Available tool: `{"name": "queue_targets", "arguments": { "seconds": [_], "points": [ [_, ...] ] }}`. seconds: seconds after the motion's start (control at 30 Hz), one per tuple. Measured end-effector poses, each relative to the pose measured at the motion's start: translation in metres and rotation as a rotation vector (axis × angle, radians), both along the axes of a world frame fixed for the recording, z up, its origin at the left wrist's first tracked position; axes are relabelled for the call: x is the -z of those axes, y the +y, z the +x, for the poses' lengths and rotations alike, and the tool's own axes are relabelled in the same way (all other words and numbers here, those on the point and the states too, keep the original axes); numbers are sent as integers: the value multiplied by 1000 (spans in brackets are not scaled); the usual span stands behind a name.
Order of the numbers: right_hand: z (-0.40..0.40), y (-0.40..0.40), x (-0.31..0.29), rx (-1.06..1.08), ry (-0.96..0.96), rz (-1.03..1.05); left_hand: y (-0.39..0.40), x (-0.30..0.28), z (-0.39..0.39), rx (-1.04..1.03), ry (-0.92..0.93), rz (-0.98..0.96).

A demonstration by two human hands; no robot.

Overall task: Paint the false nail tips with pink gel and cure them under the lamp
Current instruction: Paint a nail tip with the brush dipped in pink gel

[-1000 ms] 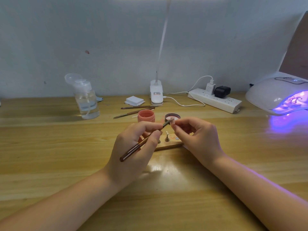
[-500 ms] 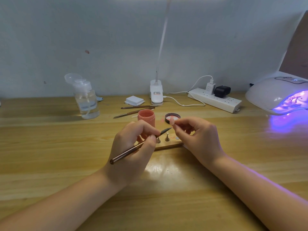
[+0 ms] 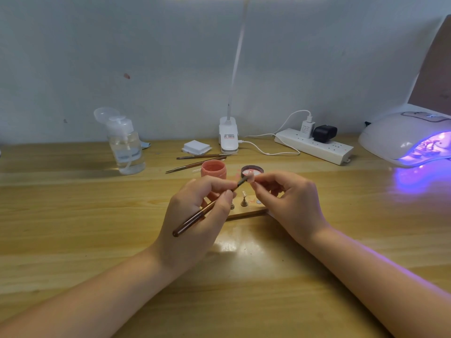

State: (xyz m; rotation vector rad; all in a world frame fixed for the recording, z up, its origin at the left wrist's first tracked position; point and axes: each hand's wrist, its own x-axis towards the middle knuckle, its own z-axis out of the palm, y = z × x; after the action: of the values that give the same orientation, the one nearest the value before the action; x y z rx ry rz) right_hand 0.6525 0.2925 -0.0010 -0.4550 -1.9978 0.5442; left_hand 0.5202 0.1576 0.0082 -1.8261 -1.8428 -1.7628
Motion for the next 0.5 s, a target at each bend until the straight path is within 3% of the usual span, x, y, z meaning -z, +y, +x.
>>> {"name": "queue_targets", "arguments": {
  "seconds": [0.37, 0.5],
  "points": [
    [-1, 0, 0, -30, 31, -179, -3, -3, -2, 60, -27, 16],
    [-2, 2, 1, -11, 25, -205, 3, -19, -8, 60, -224, 42]
  ]
}}
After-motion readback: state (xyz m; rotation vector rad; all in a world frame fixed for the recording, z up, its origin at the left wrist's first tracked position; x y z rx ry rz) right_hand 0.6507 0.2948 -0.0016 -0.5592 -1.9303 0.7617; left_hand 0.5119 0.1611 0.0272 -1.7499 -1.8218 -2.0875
